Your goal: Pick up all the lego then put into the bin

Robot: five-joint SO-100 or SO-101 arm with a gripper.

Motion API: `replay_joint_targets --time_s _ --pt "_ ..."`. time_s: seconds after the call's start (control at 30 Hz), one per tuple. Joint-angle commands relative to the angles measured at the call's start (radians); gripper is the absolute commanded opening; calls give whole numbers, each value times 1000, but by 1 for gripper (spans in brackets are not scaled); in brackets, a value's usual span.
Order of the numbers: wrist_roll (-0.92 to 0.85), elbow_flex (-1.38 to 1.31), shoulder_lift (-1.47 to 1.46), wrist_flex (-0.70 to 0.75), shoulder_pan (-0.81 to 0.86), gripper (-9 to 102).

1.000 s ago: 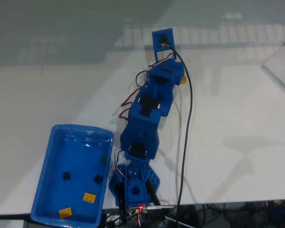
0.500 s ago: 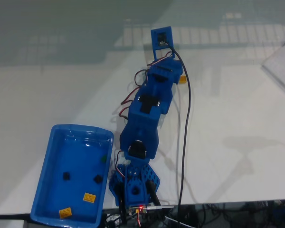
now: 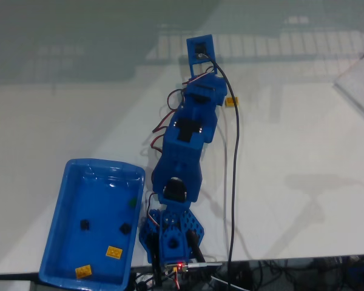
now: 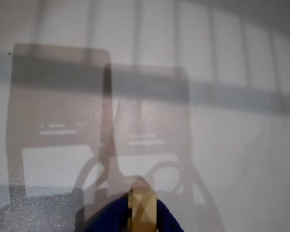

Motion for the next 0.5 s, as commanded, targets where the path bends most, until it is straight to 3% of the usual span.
replay_joint_targets --time_s 0.0,0.3,0.47 --pt "14 -8 0 8 -11 0" --pt "71 0 26 8 -35 0" --pt "310 40 218 9 -132 0"
